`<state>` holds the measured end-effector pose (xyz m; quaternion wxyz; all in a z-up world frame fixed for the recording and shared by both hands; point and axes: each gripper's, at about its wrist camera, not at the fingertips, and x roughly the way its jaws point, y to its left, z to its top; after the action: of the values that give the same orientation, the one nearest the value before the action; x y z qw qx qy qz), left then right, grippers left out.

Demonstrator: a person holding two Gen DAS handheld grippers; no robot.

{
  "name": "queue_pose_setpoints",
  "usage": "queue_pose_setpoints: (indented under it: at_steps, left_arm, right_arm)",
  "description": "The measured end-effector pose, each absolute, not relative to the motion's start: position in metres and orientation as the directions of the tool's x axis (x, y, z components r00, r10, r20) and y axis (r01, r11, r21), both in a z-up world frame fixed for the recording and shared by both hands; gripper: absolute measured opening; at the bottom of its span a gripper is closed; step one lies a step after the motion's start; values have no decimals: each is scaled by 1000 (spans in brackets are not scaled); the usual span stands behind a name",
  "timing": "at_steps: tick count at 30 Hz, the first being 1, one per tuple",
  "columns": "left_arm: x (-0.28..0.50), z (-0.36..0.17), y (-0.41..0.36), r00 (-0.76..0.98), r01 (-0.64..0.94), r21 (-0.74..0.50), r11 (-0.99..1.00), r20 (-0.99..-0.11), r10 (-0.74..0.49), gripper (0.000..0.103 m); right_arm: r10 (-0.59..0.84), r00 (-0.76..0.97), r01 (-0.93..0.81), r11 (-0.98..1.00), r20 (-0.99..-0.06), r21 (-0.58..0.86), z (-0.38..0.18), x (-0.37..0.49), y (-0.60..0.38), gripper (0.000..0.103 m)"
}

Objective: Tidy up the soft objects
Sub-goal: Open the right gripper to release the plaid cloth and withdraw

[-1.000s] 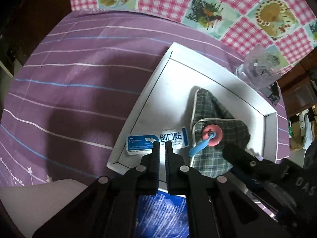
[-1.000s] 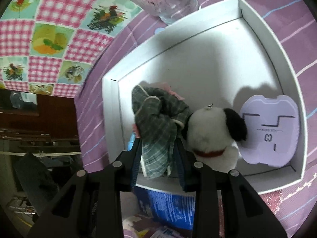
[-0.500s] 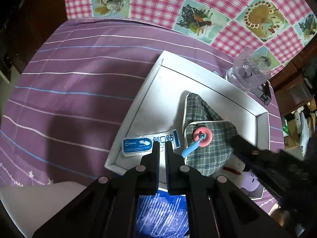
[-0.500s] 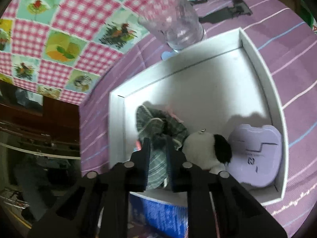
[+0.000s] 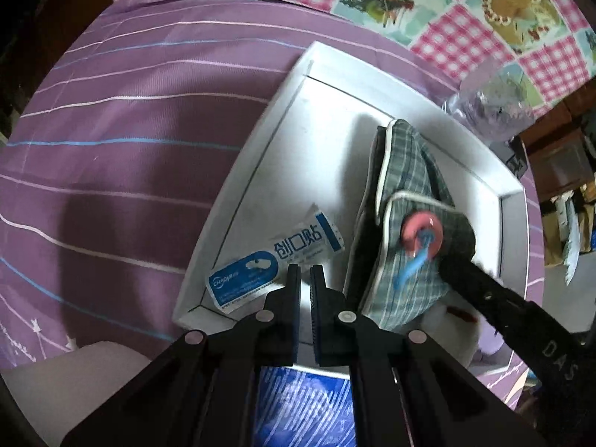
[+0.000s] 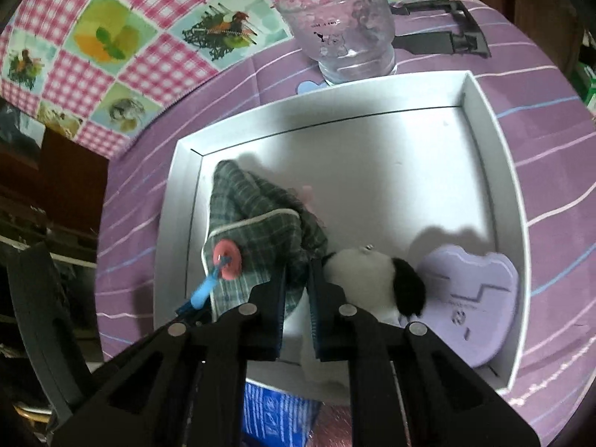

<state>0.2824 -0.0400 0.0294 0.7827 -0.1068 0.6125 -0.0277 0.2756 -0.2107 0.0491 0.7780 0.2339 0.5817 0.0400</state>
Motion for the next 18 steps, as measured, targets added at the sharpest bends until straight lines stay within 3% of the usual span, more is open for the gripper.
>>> queue_pose_setpoints:
  at_steps: [18]
  left_arm:
    - [254,77,-49,321,-19,-194,981,-930,-178,4]
  right_arm:
    - [376,339,172,876,-862,450,99,248,-220,13]
